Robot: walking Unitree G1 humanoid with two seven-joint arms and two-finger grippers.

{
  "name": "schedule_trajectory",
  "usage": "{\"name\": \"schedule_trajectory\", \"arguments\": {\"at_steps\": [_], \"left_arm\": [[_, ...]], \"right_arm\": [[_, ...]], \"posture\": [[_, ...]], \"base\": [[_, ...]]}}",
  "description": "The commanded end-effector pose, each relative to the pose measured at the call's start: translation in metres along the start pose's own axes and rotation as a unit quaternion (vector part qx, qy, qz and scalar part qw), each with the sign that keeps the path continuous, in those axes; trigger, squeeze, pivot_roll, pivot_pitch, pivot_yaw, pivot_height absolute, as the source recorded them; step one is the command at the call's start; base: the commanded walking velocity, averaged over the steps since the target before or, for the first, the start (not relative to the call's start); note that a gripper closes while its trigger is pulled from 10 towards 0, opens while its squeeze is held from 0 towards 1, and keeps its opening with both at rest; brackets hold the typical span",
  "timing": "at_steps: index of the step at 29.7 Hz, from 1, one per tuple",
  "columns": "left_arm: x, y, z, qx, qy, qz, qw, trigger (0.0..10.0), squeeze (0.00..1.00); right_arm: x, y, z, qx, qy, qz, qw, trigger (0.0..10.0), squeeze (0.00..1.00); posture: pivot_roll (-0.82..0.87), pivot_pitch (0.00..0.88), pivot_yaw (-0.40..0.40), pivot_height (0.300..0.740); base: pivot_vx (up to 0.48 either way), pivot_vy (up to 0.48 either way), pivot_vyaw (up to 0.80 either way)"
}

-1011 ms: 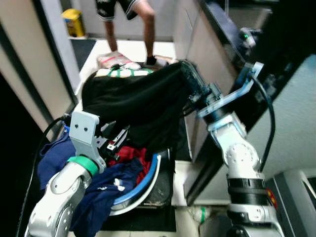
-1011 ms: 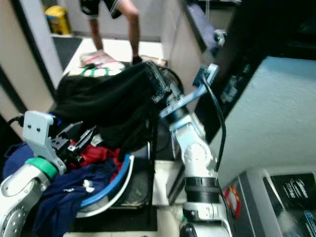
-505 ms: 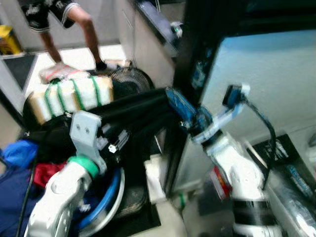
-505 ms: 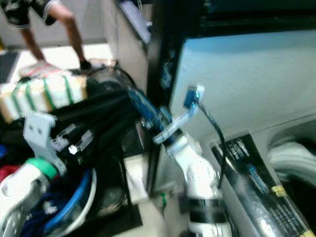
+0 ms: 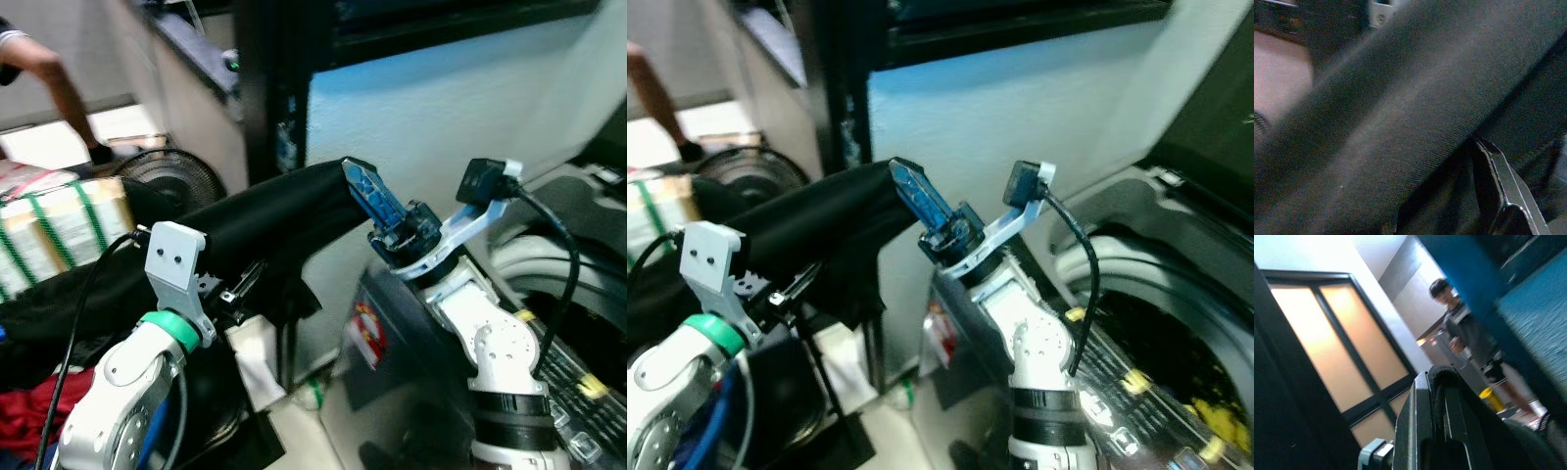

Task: Clothes washing

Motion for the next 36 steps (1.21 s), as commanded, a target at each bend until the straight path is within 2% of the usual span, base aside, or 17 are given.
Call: {"name": "schedule_trajectory", "arguments": {"at_steps": [1, 17, 19, 25, 26, 29, 30, 31, 36], "left_arm": [[-0.004, 0.001, 0.001, -0.001, 0.005, -0.009, 1.0, 10.0, 0.0], [-0.003, 0.003, -0.001, 0.007, 0.006, -0.006, 1.0, 10.0, 0.0], [-0.002, 0.003, -0.002, 0.01, 0.006, -0.005, 1.0, 10.0, 0.0], [-0.002, 0.003, -0.003, 0.015, 0.005, -0.004, 1.0, 10.0, 0.0], [-0.003, 0.003, -0.016, 0.06, -0.009, -0.008, 0.998, 10.0, 0.0], [-0.004, 0.003, -0.021, 0.078, -0.014, -0.01, 0.997, 10.0, 0.0], [-0.003, 0.003, -0.027, 0.097, -0.013, -0.008, 0.995, 10.0, 0.0], [-0.002, 0.004, -0.03, 0.108, -0.01, -0.005, 0.994, 10.0, 0.0], [0.005, 0.008, -0.045, 0.16, -0.015, 0.013, 0.987, 10.0, 0.0]], "right_arm": [[0.011, -0.004, -0.004, 0.016, 0.005, 0.017, 1.0, 10.0, 0.0], [0.028, -0.018, -0.001, 0.003, 0.012, 0.056, 0.998, 10.0, 0.0], [0.035, -0.026, 0.005, -0.017, 0.024, 0.07, 0.997, 10.0, 0.0], [0.041, -0.035, 0.004, -0.016, 0.034, 0.072, 0.997, 10.0, 0.0], [0.036, -0.047, 0.021, -0.092, 0.094, 0.022, 0.991, 10.0, 0.0], [0.034, -0.05, 0.029, -0.127, 0.12, 0.001, 0.985, 10.0, 0.0], [0.032, -0.053, 0.035, -0.152, 0.154, -0.02, 0.976, 10.0, 0.0], [0.031, -0.055, 0.037, -0.16, 0.173, -0.032, 0.971, 10.0, 0.0], [0.031, -0.069, 0.031, -0.149, 0.195, -0.038, 0.969, 10.0, 0.0]], "posture": [[0.17, 0.041, 0.026, 0.74], [0.17, 0.041, 0.026, 0.74], [0.17, 0.041, 0.026, 0.74], [0.17, 0.042, 0.015, 0.74], [0.17, 0.042, 0.015, 0.74], [0.17, 0.042, 0.015, 0.74], [0.17, 0.042, 0.015, 0.74], [0.17, 0.042, 0.015, 0.74], [0.17, 0.043, -0.003, 0.74]], "base": [[0.0, 0.0, -0.8], [0.0, 0.0, -0.8], [0.0, 0.0, -0.8], [0.0, 0.0, -0.8], [0.0, 0.0, -0.8], [0.0, 0.0, -0.8], [0.0, 0.0, -0.8], [0.0, 0.0, -0.8], [0.0, 0.0, -0.8]]}}
Point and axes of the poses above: a point about 5 cm out from each wrist's last joint towards the gripper, its own y axis pointing back from the gripper into the wrist, its own x axis along the axis of the wrist's last joint, z = x × y, the point moved 3 cm from there along -y, pointing out of the wrist towards the gripper, and after that the axes turned 4 degrees about -y, right-handed, at the moved point
